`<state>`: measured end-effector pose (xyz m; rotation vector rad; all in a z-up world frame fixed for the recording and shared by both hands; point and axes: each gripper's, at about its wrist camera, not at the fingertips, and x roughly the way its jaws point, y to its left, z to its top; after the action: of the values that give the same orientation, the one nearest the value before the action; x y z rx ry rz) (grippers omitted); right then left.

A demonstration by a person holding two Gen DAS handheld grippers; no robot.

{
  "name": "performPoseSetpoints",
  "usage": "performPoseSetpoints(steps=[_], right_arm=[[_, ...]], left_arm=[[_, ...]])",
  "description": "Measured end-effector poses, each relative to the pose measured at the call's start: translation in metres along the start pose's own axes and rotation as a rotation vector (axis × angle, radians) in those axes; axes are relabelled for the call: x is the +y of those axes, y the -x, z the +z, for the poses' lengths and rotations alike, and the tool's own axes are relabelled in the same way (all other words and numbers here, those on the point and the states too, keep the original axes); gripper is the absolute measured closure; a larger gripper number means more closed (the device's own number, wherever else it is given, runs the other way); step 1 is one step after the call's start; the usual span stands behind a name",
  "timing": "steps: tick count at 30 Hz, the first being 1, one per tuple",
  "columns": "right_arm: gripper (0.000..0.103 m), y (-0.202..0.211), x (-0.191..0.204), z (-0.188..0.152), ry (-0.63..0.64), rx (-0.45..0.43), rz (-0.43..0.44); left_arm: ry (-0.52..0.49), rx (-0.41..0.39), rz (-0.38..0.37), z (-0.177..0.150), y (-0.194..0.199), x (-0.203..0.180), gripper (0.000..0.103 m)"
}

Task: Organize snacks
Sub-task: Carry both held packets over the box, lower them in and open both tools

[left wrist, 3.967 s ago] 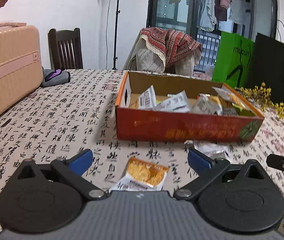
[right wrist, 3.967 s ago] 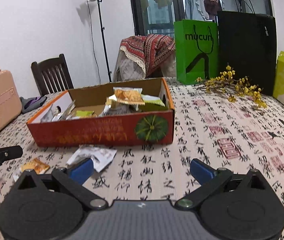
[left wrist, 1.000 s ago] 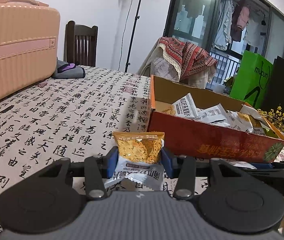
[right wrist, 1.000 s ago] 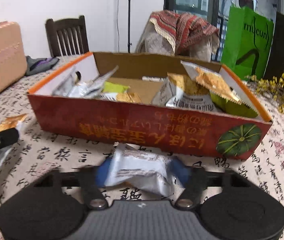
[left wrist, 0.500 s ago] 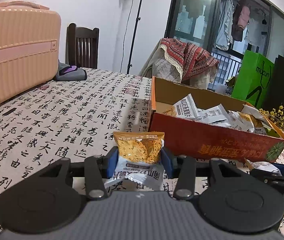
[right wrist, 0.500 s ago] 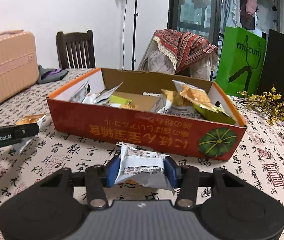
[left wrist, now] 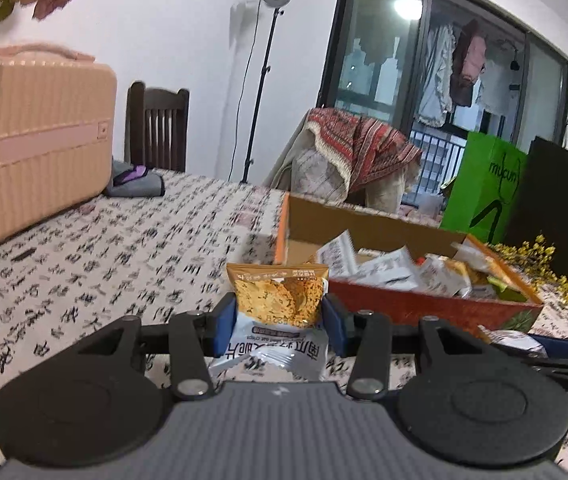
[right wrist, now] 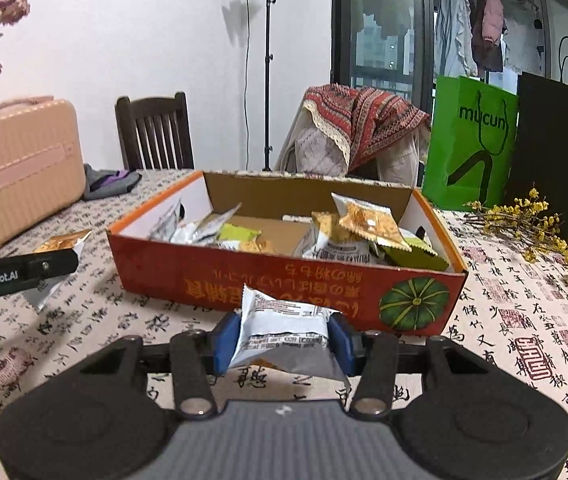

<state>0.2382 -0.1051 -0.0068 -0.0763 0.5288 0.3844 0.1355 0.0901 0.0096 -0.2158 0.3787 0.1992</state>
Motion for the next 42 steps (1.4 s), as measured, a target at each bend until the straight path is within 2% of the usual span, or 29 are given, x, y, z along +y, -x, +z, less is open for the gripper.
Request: performPoseSetpoints(steps=[8,21,32,42], right_arm=[[0.055,0.005,-0.004,0.015,-0.002,-0.055,0.008],[0.055,-0.007,-0.014,0.057,-0.012,-0.133,-0.019],[0.055,-0.042,-0.028,0.1,-0.019,-0.171,-0.057],[0.055,-0.097,-0.041,0.114,-0.059,-0.168,-0.081]], left_arm=[[-0.028,-0.07,-0.031,0.023,0.011,-0.022,0.056],[-0.031,-0.091,-0.075,0.062,-0.016,-0.058,0.056],[-0.042,-0.089,-0.08,0.09,-0.06,-0.082,0.056],[0.003,-0.059,-0.002,0.098,-0.126,-0.073,0.056]])
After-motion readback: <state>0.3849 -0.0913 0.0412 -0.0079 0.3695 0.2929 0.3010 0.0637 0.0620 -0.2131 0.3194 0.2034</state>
